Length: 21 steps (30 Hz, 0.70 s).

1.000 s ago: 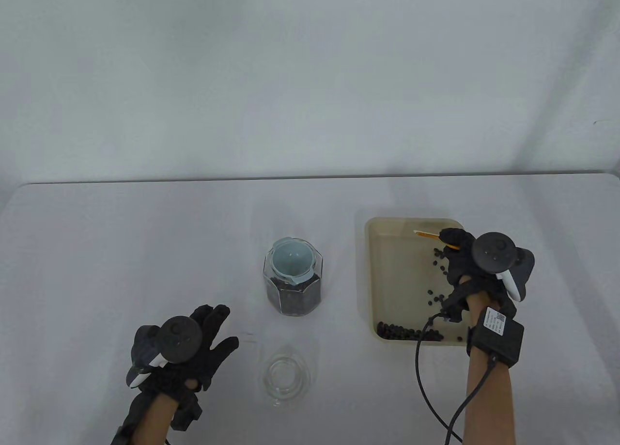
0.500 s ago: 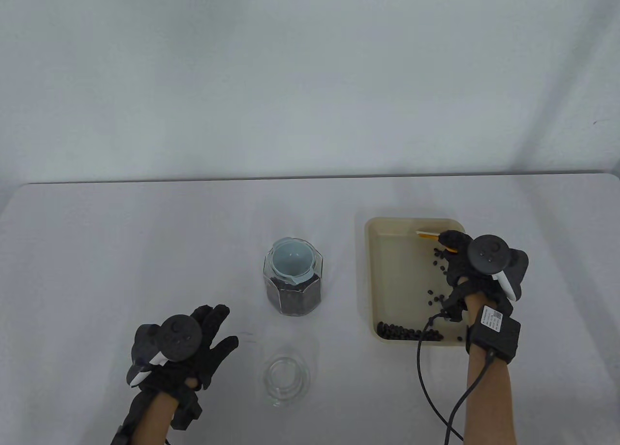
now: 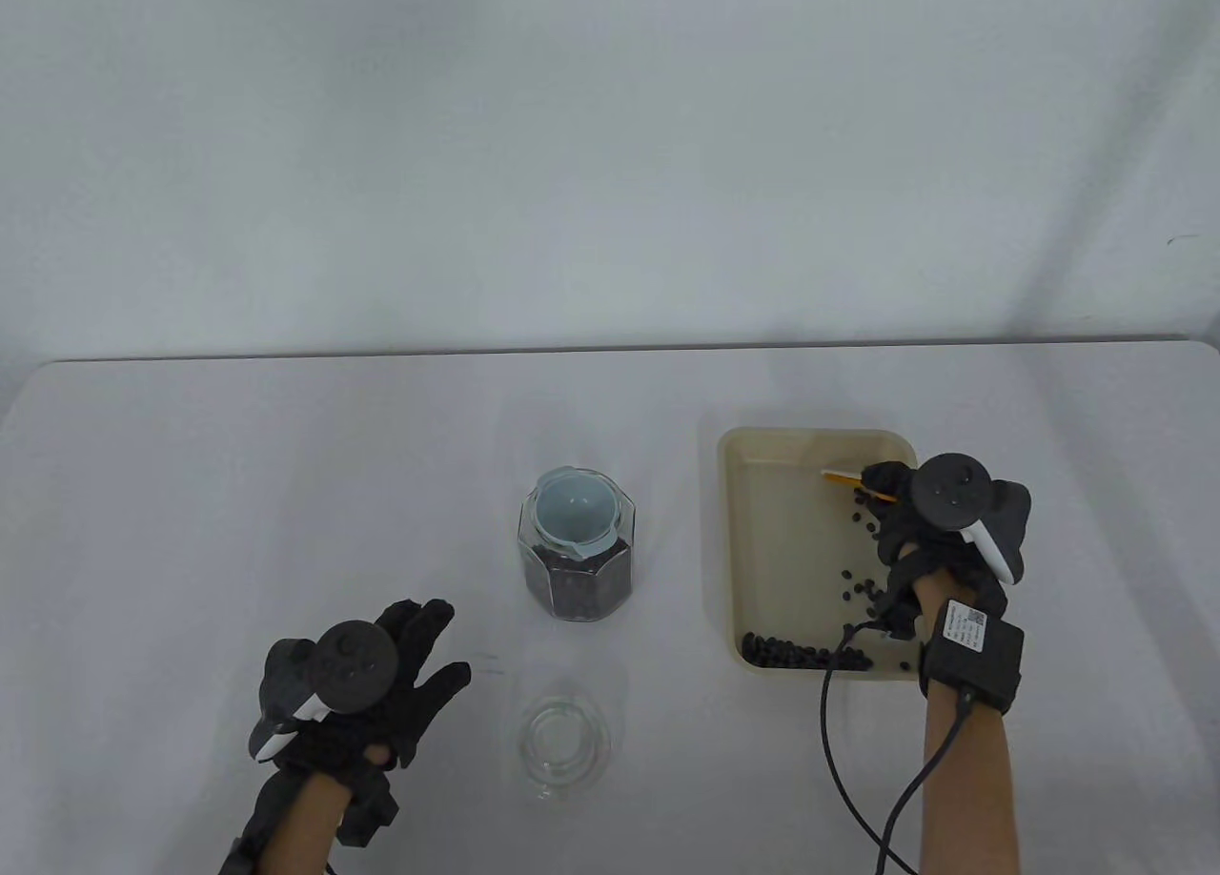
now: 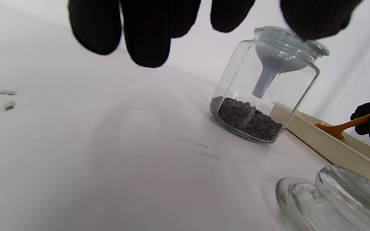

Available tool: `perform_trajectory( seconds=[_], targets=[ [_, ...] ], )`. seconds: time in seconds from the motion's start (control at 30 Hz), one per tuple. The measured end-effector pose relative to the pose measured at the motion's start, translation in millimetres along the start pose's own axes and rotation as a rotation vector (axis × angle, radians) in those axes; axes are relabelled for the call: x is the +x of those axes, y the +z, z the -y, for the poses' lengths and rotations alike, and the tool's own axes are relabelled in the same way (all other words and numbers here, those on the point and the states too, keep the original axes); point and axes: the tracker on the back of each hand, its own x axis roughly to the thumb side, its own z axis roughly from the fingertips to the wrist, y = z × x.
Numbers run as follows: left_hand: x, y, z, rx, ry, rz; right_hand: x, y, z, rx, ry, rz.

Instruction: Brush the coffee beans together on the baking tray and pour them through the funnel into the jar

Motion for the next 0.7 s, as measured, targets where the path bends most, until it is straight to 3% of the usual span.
perform_trajectory(
  seconds=[0.37, 0.7],
  targets=[
    [2, 0, 1, -0.002, -0.008, 0.012, 5, 22, 20, 0.152, 0.032, 0.0],
    [2, 2, 1, -0.003, -0.009, 0.012, 10, 62, 18, 0.231, 0.058, 0.048]
  ],
)
